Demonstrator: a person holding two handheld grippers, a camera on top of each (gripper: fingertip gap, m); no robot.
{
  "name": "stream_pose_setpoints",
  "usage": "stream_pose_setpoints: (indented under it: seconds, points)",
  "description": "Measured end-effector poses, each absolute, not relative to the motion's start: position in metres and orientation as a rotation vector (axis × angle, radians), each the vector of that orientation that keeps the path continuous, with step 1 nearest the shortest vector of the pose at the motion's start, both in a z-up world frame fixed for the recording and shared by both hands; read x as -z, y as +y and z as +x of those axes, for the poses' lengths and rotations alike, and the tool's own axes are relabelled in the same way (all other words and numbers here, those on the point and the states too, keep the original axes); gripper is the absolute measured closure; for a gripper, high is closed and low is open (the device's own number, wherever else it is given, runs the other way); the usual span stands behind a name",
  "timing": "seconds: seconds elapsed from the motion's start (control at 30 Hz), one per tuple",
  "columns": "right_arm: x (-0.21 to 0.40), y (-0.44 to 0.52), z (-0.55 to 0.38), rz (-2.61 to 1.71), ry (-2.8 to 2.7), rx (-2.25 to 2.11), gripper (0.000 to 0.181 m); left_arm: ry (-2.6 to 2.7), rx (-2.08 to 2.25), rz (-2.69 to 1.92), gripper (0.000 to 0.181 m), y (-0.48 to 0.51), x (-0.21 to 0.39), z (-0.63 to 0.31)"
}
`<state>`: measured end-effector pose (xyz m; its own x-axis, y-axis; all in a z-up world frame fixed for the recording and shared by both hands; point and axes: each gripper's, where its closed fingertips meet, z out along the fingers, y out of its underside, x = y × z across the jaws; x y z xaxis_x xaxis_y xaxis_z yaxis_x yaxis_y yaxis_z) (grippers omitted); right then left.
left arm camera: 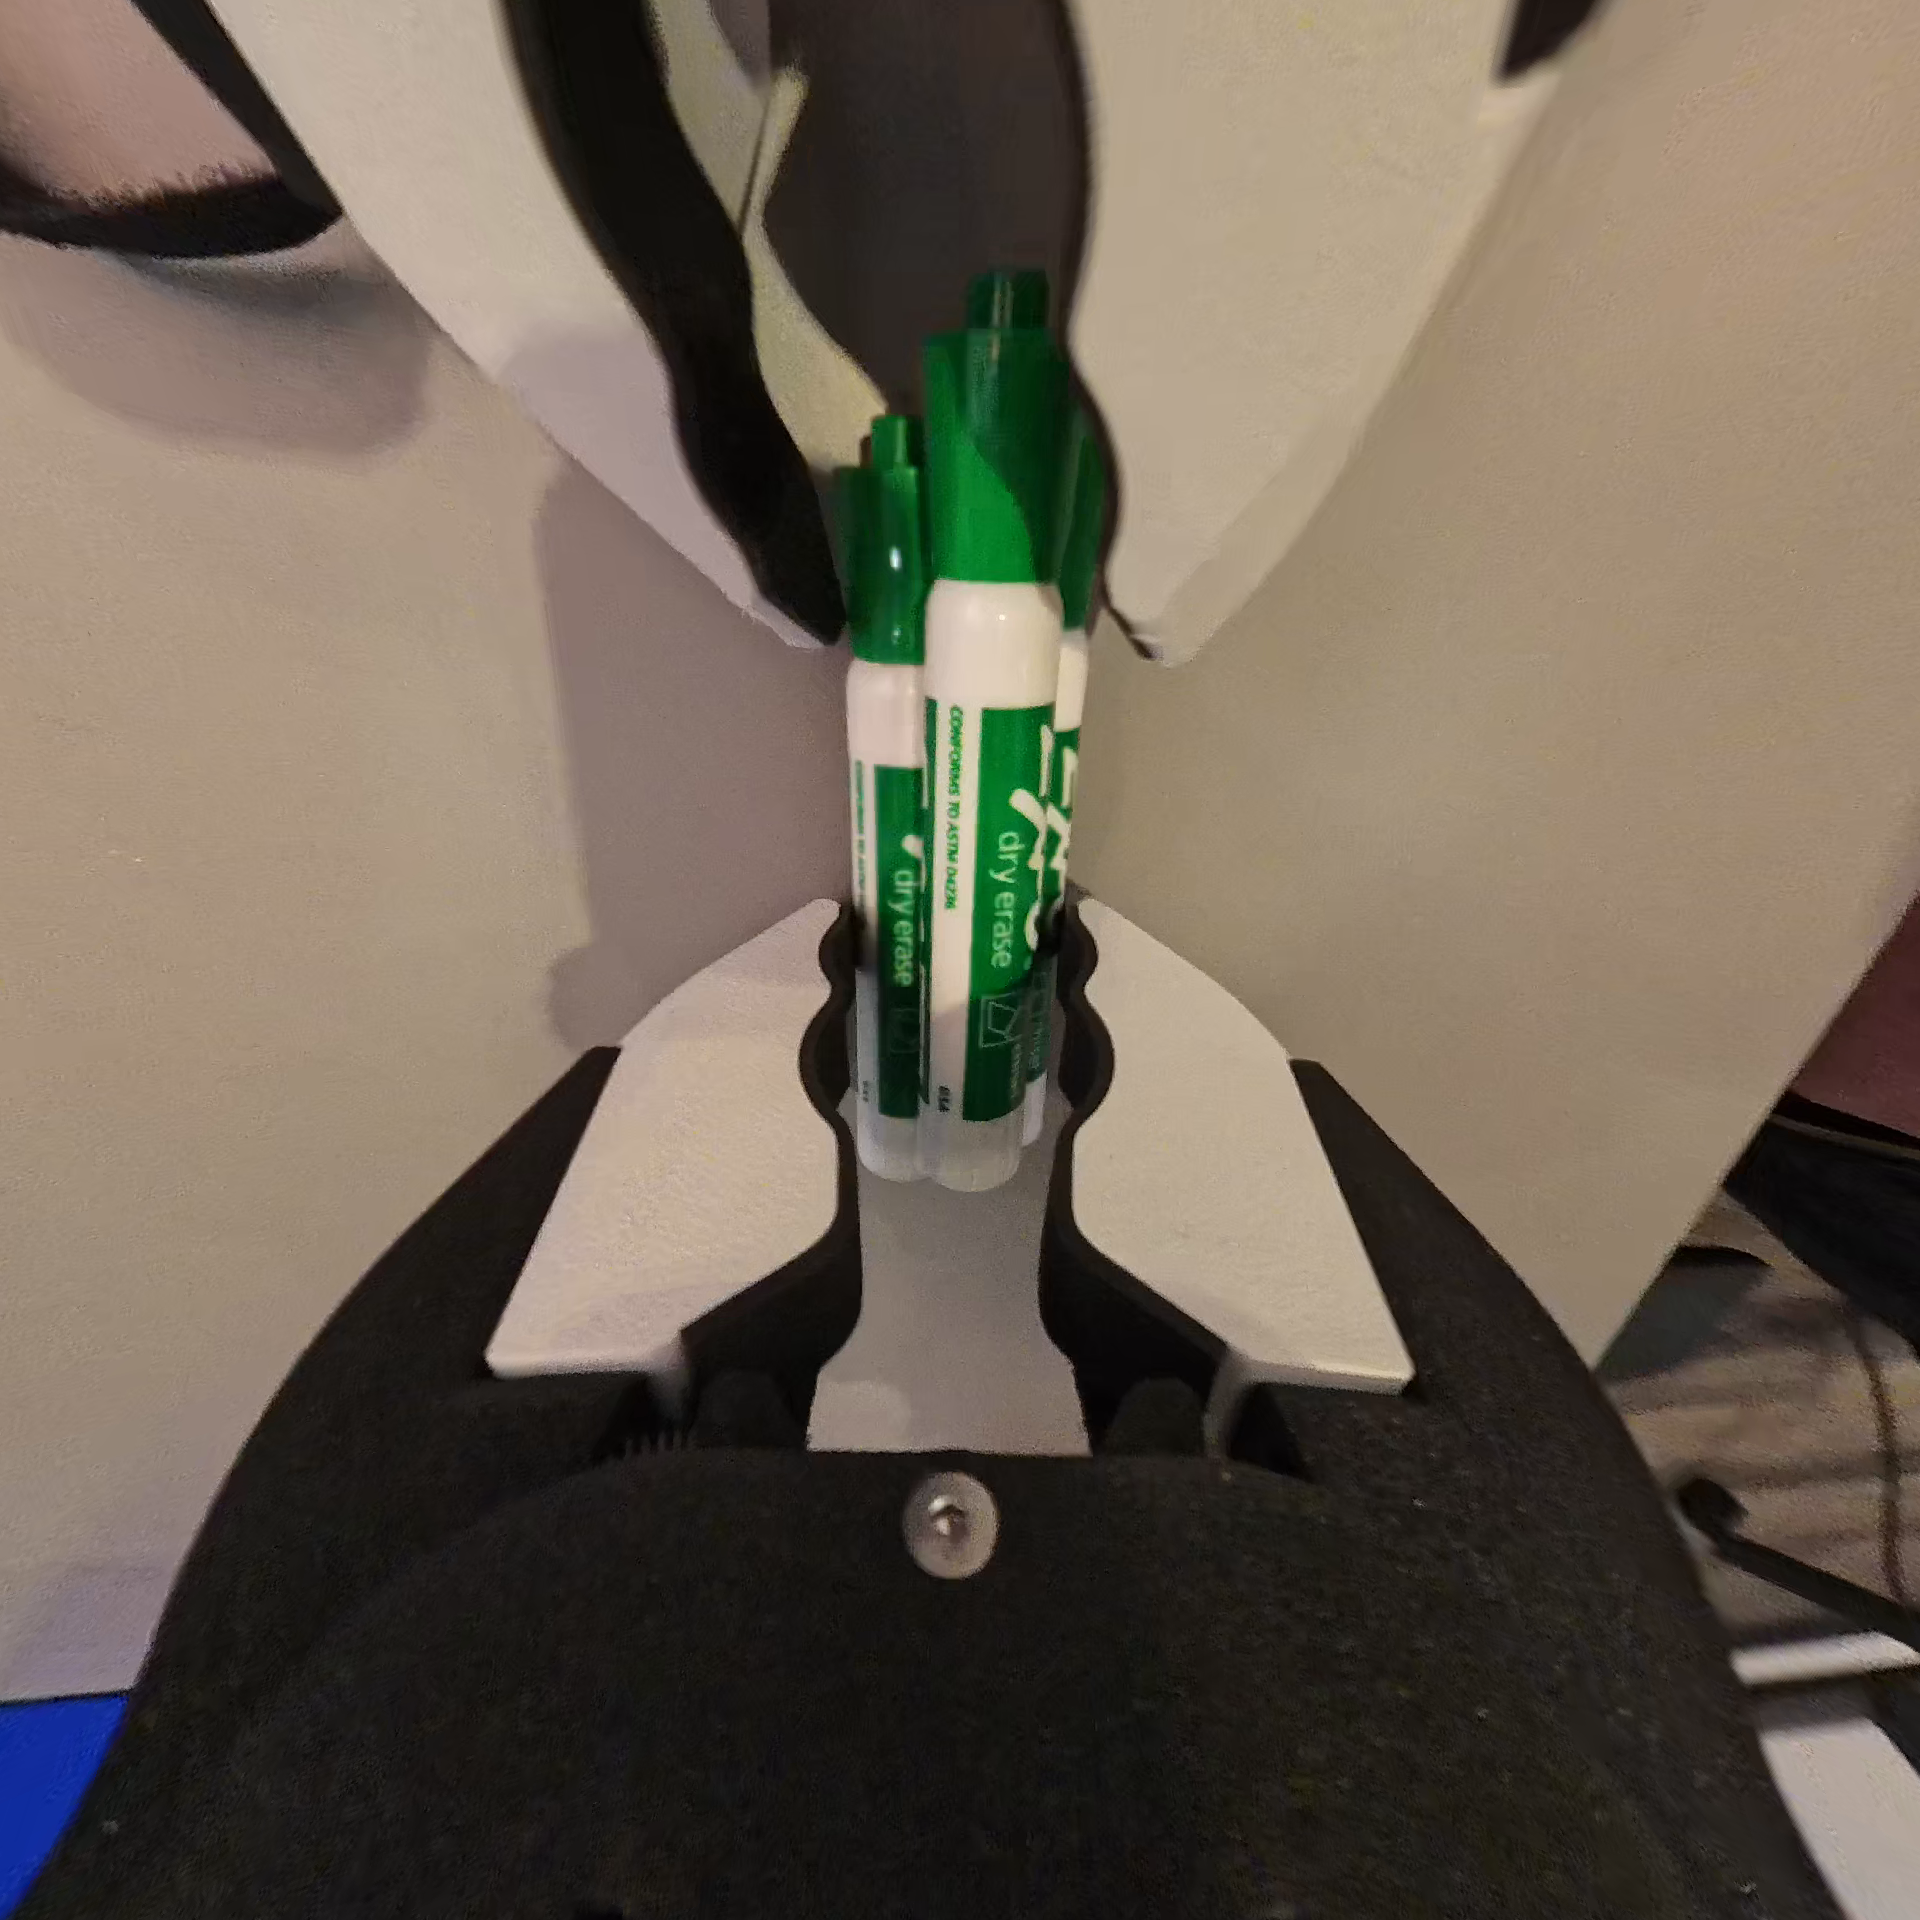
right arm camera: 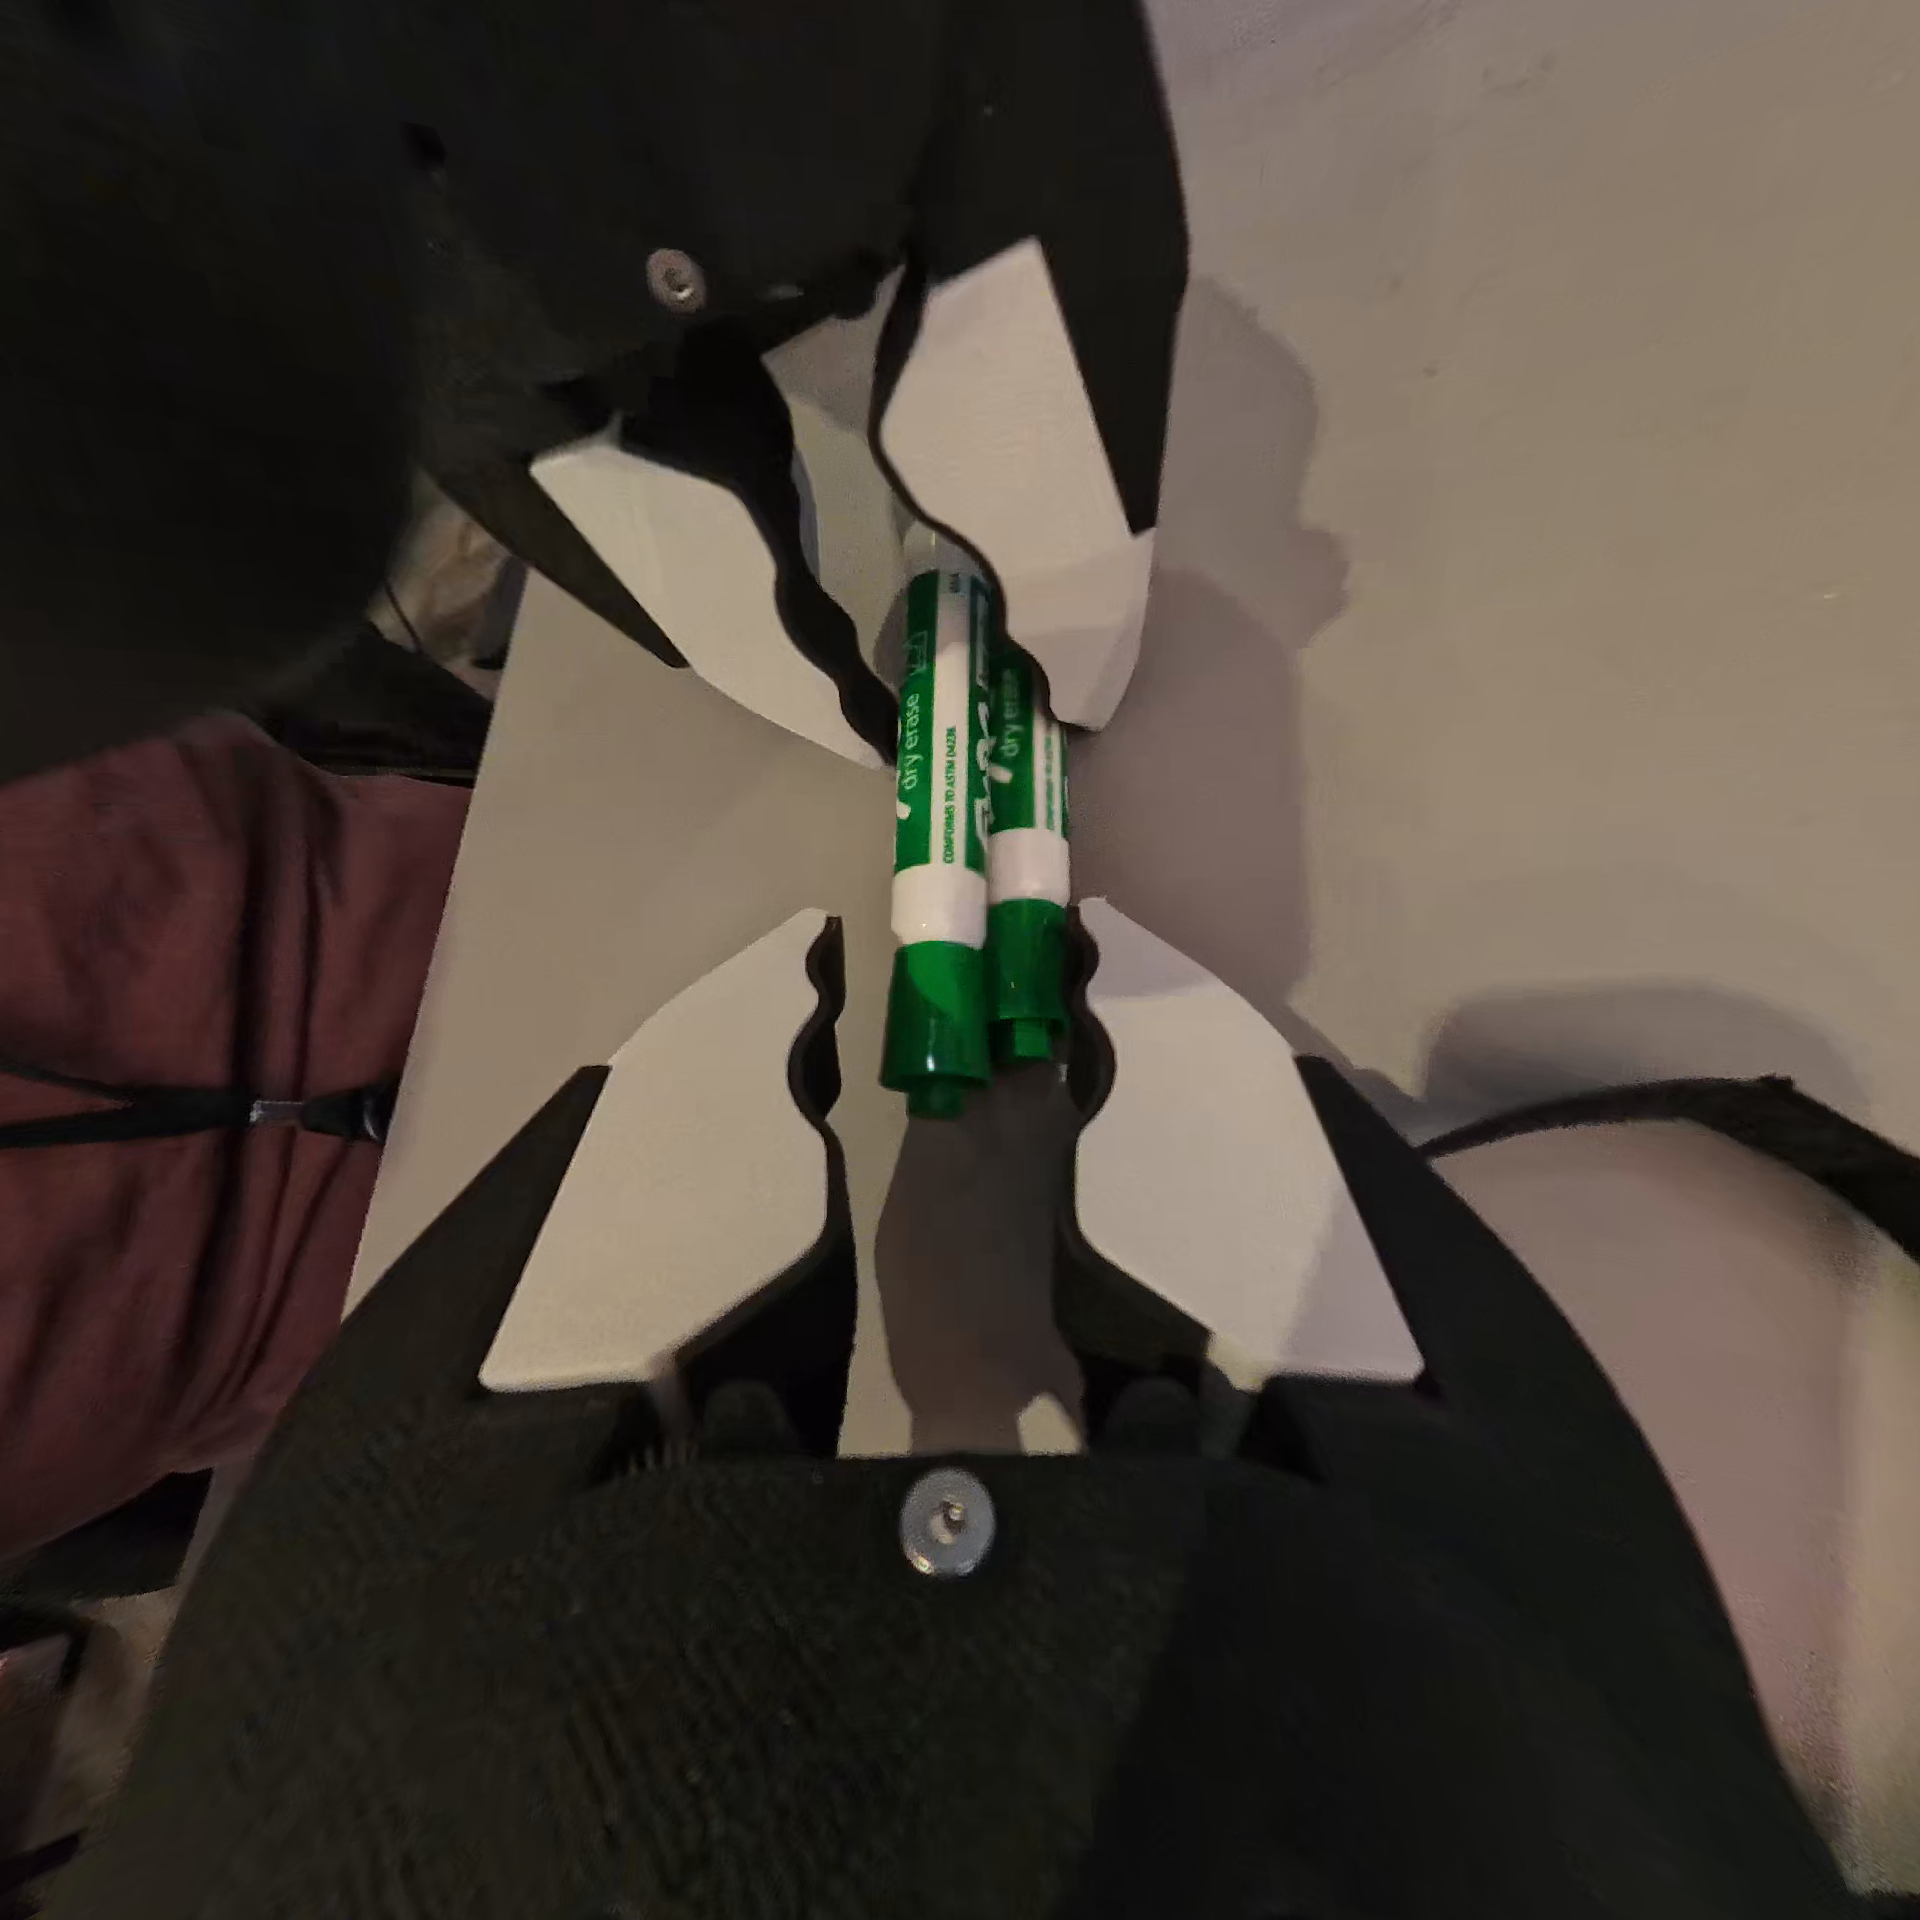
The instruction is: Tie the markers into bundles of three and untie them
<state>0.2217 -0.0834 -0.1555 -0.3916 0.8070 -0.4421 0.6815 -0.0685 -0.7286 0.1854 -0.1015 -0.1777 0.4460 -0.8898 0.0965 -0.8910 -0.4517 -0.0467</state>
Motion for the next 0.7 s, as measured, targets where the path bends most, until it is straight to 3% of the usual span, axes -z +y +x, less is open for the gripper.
stream_pose_setpoints:
  seconds: [0.5,0.7]
  points:
    - [0.157,-0.089,0.217,-1.760,-2.080,-1.518,0.145,-1.751,-0.038,2.801,0.143,-0.103,0.179,0.187]
    - [0.150,-0.104,0.219,-1.839,-2.083,-1.749,0.143,-1.725,-0.047,2.824,0.147,-0.105,0.179,0.187]
